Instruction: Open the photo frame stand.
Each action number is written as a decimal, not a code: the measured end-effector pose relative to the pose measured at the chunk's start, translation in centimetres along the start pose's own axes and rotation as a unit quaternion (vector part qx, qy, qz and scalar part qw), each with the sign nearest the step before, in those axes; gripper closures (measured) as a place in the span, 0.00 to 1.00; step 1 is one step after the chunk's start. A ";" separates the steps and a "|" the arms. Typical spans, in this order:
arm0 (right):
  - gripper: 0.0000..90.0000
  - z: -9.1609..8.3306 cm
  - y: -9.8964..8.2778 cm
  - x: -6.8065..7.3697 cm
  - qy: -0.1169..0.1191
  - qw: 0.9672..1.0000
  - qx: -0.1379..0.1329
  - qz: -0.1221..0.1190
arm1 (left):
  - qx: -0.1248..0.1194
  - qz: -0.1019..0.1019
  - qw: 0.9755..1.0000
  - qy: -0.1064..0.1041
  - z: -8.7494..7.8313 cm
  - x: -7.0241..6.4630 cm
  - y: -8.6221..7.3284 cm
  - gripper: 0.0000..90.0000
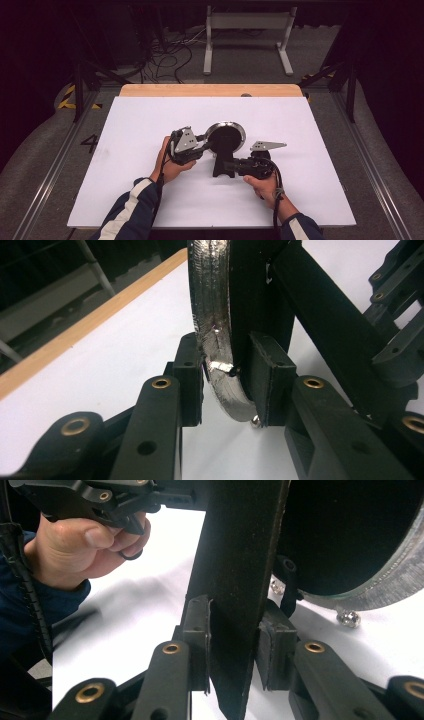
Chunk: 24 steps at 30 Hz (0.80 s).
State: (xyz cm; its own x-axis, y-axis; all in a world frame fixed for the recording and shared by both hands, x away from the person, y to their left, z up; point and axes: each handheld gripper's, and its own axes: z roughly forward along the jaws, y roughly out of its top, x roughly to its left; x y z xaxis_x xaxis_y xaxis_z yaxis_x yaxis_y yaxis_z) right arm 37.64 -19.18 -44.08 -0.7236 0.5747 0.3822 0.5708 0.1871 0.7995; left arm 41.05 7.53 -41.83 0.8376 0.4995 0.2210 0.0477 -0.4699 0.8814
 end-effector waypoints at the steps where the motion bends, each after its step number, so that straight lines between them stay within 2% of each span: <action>1: 0.79 0.0 0.0 0.0 0.001 1.000 -0.001 -0.001 | 0.001 0.003 1.000 0.001 0.0 -0.1 0.0 0.77; 6: 0.78 -0.2 -0.2 0.3 0.003 1.000 0.003 -0.004 | 0.000 0.010 1.000 0.010 -0.3 -0.5 -0.1 0.77; 9: 0.78 -0.3 -0.4 0.6 0.000 1.000 0.011 -0.007 | 0.003 0.031 0.999 0.017 -0.7 -1.2 -0.2 0.78; 13: 0.79 -0.3 -0.6 0.8 -0.002 1.000 0.017 -0.012 | 0.002 0.033 0.999 0.020 -0.9 -1.6 -0.4 0.79; 17: 0.81 -0.2 -0.9 1.3 -0.001 0.999 0.031 -0.020 | 0.005 0.009 1.000 0.012 -1.4 -2.0 -0.8 0.79; 24: 0.82 0.1 -1.4 1.4 -0.001 0.999 0.042 -0.023 | -0.002 -0.001 1.000 -0.005 -1.3 -1.9 -0.9 0.79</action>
State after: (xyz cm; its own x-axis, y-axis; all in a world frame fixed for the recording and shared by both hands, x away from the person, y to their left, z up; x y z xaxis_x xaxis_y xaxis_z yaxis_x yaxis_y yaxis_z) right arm 35.84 -18.57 -44.70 -0.7494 0.5651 0.3450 0.5672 0.2791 0.7749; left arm 38.71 7.98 -42.49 0.8433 0.4928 0.2145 0.0478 -0.4664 0.8833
